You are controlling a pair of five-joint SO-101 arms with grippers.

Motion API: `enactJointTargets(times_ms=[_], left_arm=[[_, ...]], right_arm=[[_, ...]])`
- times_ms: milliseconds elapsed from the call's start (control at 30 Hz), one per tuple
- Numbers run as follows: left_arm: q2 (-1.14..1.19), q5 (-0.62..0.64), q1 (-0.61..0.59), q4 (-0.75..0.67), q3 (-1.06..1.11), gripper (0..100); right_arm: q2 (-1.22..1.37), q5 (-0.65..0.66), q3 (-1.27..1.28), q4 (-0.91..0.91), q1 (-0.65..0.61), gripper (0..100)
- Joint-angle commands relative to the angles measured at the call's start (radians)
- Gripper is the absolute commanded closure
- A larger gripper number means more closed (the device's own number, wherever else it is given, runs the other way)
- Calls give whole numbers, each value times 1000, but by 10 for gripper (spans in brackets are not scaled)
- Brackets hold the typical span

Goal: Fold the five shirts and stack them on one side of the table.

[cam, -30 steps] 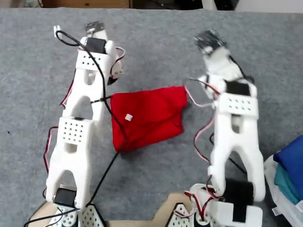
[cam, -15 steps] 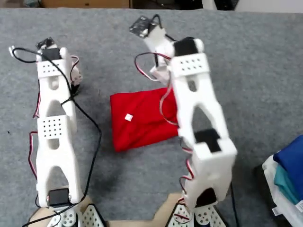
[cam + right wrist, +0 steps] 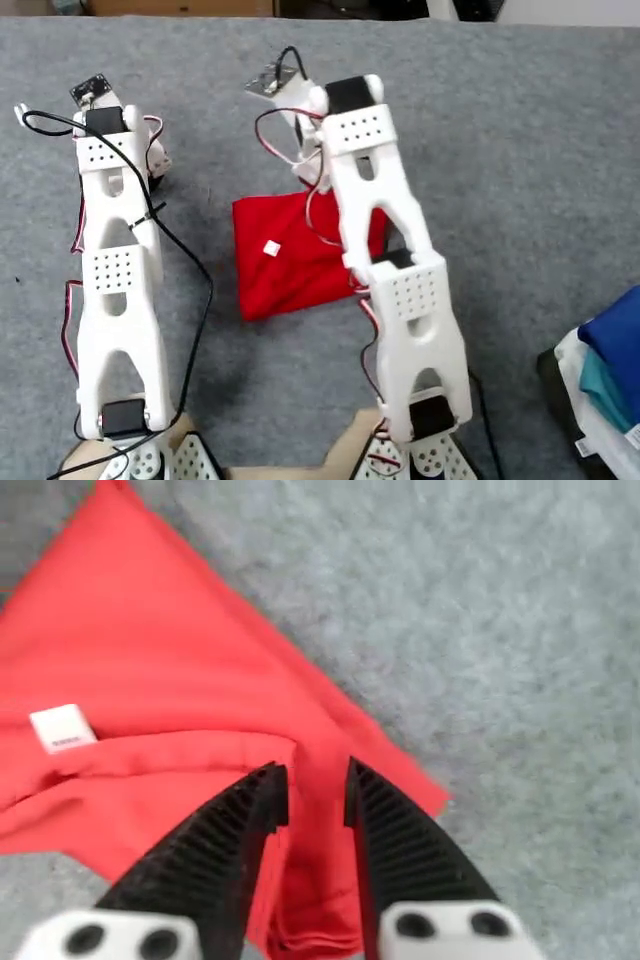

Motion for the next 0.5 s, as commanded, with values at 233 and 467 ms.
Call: enactJointTargets(times_ms=[233,467], left_arm=[[-13,-5,-3,-8,-46,980],[-10,-5,-3,-9,-46,980]], right_arm=[[2,-9,47,14,-21,883],[38,-5,47,18,-15,995]])
